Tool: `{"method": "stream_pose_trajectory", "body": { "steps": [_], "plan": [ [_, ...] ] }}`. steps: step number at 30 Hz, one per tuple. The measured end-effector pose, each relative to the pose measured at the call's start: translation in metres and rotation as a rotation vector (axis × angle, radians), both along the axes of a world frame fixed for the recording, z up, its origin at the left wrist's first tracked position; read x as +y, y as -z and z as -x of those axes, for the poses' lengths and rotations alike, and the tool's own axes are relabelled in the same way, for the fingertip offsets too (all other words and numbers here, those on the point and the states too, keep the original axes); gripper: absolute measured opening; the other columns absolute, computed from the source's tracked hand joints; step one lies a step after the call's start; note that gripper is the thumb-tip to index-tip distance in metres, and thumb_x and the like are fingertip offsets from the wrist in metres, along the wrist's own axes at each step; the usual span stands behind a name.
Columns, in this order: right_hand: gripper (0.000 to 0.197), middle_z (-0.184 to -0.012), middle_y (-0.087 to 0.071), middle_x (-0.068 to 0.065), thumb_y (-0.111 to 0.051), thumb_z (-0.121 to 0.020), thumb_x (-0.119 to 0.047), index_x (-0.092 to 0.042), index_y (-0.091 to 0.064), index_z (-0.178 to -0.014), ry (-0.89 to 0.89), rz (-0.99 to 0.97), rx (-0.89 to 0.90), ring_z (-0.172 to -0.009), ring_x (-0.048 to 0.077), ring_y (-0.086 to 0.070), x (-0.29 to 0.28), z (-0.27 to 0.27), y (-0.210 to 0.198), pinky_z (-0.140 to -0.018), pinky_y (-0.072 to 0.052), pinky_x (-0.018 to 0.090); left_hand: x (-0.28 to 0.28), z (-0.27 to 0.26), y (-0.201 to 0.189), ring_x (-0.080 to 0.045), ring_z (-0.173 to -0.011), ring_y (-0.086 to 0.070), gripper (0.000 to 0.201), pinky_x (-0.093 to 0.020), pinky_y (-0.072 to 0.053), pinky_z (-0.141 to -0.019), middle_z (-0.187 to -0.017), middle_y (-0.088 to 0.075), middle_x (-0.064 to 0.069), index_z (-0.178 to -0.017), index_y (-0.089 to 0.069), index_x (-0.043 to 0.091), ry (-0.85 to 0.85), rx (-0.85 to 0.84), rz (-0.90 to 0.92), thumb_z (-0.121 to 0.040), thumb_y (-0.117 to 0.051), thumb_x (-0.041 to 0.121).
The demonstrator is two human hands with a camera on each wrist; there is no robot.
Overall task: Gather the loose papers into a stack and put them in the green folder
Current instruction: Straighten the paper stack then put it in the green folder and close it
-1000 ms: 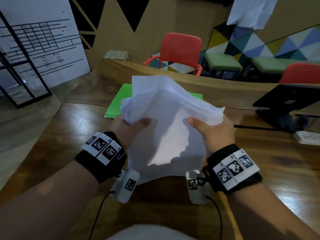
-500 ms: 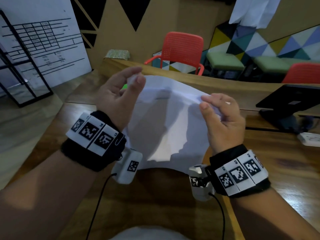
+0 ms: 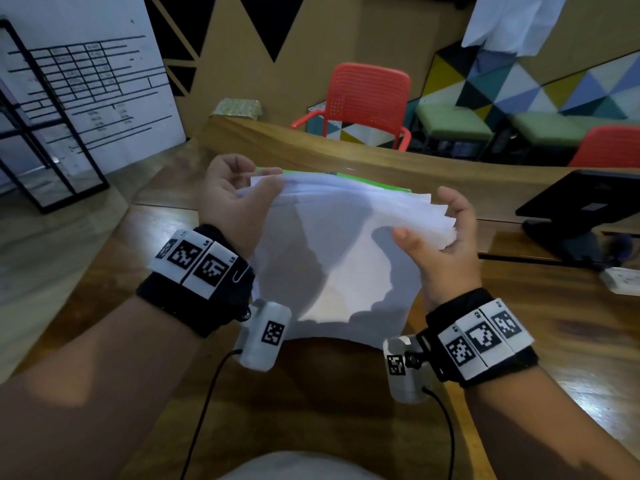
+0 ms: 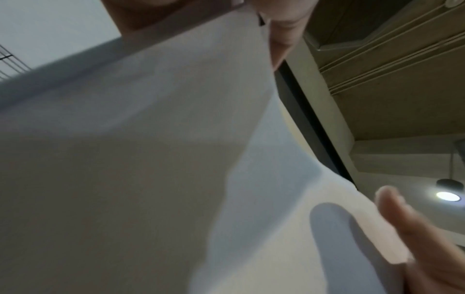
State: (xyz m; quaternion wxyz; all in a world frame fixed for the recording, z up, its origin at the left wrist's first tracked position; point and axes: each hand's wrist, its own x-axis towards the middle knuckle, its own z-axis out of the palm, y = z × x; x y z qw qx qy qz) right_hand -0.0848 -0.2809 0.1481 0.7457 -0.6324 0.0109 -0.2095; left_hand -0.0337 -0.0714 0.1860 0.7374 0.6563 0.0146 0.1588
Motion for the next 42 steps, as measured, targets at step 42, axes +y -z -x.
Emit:
{"method": "stream_pose_trajectory", "body": {
  "steps": [42],
  "plan": [
    [0.03,-0.067,-0.056,0.007,-0.076,-0.055,-0.052,-0.025,-0.064,-0.053,0.218,-0.098,0.105,-0.07,0.027,-0.05,0.022,0.005,-0.017,-0.068,-0.042,0.039,-0.007,0.031,0.008,-0.004,-0.043,-0.056,0.012,-0.014,-0.046,-0.047,-0.042,-0.063,0.009,-0.059,-0.071,0.018,0.067,0.141,-0.017,-0.065,-0.075,0.028]
  ]
}}
